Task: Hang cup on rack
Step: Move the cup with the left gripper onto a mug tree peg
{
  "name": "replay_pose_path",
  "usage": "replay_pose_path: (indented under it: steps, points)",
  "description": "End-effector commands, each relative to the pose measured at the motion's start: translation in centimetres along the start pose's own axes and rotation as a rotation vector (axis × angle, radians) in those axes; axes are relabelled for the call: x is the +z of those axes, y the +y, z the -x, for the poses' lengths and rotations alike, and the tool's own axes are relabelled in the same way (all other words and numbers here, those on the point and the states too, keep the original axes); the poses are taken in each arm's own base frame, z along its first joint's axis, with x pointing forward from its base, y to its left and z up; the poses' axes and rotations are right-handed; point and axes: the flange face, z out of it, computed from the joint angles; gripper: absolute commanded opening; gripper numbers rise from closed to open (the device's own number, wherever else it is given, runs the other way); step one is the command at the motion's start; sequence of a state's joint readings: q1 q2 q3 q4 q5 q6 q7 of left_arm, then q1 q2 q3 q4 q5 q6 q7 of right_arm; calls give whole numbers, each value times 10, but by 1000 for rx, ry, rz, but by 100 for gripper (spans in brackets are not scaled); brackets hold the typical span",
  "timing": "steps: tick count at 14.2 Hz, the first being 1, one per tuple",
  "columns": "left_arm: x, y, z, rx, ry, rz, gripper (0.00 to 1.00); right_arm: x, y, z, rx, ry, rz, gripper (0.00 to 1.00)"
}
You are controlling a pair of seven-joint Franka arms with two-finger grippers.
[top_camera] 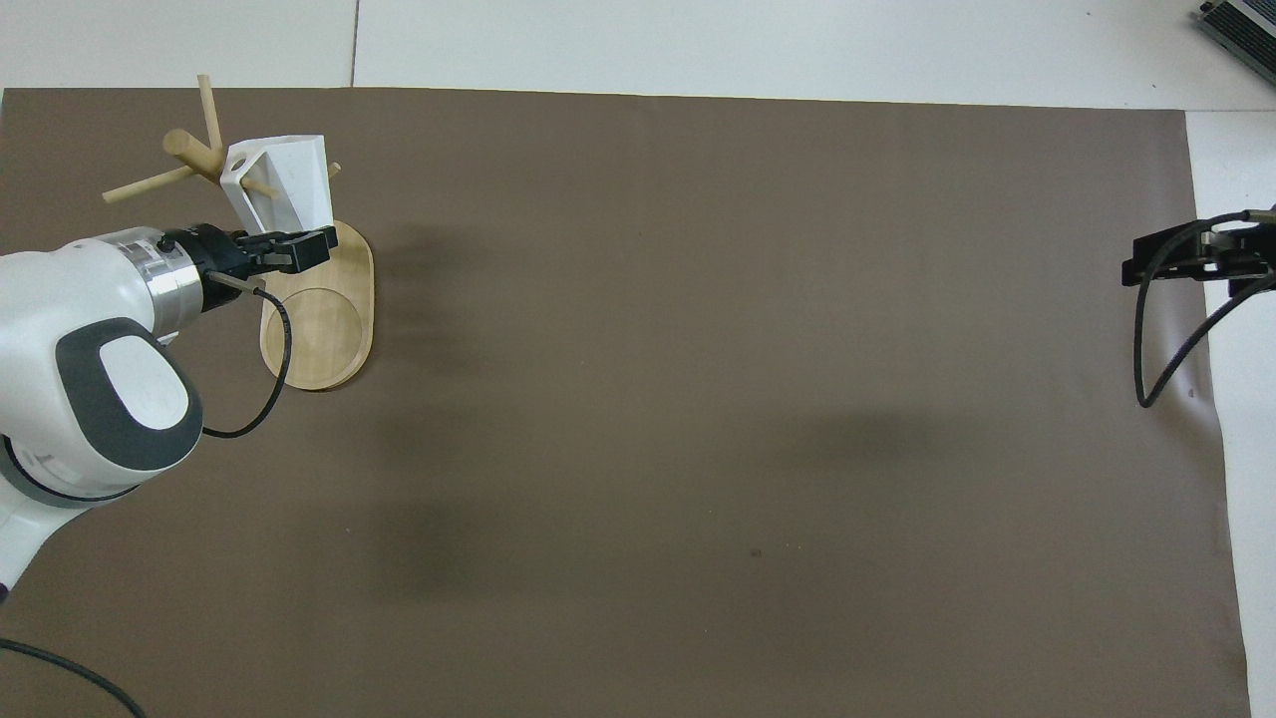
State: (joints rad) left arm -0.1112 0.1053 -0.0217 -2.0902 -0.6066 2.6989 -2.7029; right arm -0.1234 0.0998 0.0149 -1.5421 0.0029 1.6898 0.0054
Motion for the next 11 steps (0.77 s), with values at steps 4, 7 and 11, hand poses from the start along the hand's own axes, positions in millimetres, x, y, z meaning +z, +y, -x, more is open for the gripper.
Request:
replay_pose_path:
  steps: [4,7,11]
  points:
    - [-5,13,4,-20,26,-3,68,1,-8,2,0,-8,-19,100]
    - [-4,12,4,-13,30,-2,100,1,-8,2,0,-8,-19,100]
    - [-8,6,11,30,67,-12,100,1,-8,2,0,-8,-19,100]
